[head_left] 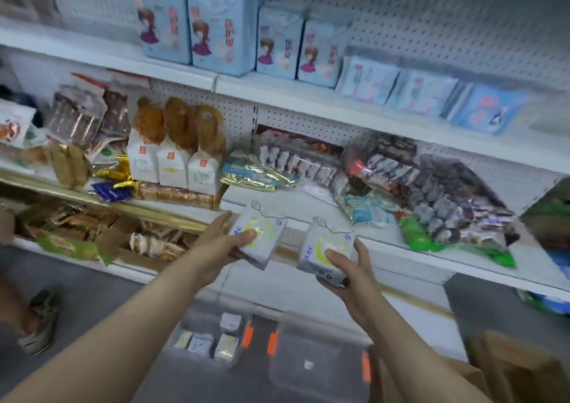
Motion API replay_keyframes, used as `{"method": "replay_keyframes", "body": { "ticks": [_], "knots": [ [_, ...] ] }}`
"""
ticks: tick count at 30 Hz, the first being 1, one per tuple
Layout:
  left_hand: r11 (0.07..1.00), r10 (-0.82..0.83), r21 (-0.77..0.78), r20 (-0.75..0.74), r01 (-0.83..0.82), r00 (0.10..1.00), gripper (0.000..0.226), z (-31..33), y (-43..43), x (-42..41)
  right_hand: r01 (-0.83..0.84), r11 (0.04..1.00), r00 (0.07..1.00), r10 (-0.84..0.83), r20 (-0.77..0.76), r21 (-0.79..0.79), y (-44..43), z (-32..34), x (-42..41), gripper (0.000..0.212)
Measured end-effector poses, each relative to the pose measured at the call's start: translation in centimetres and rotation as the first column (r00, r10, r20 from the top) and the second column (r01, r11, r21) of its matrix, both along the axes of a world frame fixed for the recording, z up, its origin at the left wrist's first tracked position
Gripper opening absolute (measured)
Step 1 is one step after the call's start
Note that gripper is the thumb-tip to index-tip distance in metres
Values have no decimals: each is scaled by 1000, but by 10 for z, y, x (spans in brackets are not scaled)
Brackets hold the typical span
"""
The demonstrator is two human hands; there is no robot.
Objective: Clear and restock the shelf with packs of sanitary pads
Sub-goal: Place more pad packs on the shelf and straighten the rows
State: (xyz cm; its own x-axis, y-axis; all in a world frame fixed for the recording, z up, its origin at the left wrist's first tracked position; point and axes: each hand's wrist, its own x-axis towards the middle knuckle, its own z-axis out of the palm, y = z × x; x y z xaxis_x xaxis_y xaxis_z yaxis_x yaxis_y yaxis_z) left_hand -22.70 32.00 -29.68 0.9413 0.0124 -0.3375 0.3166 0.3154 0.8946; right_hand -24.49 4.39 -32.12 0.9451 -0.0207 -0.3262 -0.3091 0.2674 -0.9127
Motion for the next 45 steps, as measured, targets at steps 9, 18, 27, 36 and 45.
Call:
{"method": "replay_keyframes", "body": {
  "ticks": [9,18,27,36,45],
  "knots": [
    [965,-245,138,145,225,959,111,111,-125,38,148,985,968,-162,193,88,-131,108,29,64],
    [840,-522,237,105,489,846,95,191,-294,76,96,994,928,-108,357,54,-312,170,79,85],
    [824,-520,356,168,440,838,64,252,-425,107,135,988,883,-84,462,-78,-452,237,131,59],
    [494,-688,766,55,412,724,113,304,-522,192,248,954,841,-128,526,-166,-528,270,184,77],
    [61,-817,993,-7,98,576,47,304,-585,280,368,804,865,-112,488,-467,-583,283,226,66]
  ]
}}
